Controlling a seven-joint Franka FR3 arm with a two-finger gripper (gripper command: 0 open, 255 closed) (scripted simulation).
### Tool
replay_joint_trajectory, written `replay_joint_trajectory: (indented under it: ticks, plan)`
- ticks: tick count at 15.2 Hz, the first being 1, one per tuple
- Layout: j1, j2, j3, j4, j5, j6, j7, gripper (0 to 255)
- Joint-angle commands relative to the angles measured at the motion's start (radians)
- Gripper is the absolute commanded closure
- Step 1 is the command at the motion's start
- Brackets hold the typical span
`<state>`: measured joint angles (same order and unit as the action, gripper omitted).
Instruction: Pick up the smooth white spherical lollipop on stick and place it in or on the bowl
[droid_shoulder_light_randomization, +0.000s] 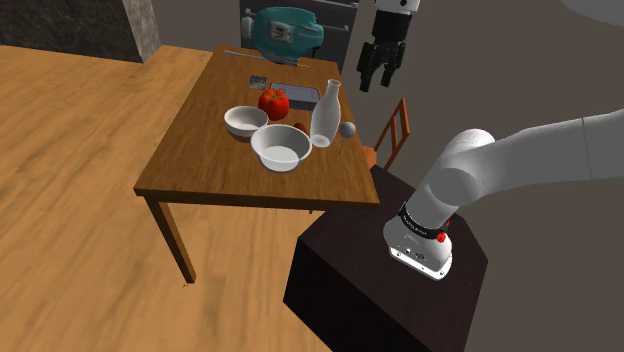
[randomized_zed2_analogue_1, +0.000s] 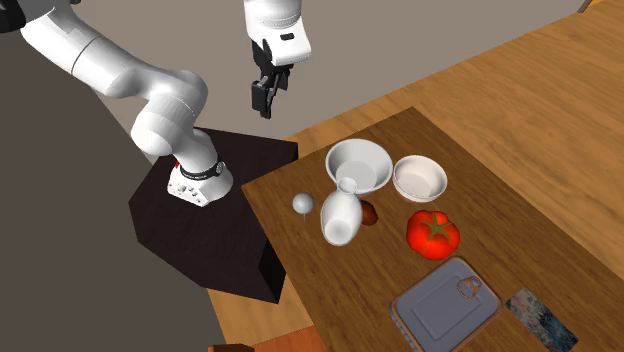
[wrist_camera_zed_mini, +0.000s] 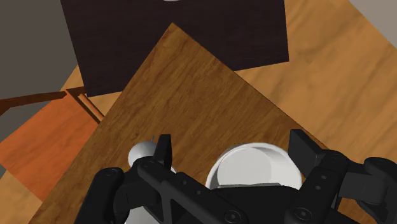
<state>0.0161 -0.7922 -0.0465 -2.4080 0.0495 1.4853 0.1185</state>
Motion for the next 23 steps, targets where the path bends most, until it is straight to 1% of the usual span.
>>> replay_joint_trajectory:
  ticks: [1,6,10,15,19,23]
  plan:
    - [0.000,0.000,0.000,0.000,0.000,0.000,0.000,0]
    - [-0.023,0.101,-0.059,-0.059,-0.043,0.145,-0.067,0]
    - [-0.039,0.207,-0.107,-0.082,-0.069,0.263,-0.118,0]
    - [-0.054,0.367,-0.165,-0.080,-0.087,0.408,-0.184,0]
    - [-0.062,0.512,-0.209,-0.054,-0.083,0.516,-0.241,0]
    - [-0.063,0.531,-0.212,-0.083,-0.080,0.563,-0.246,0]
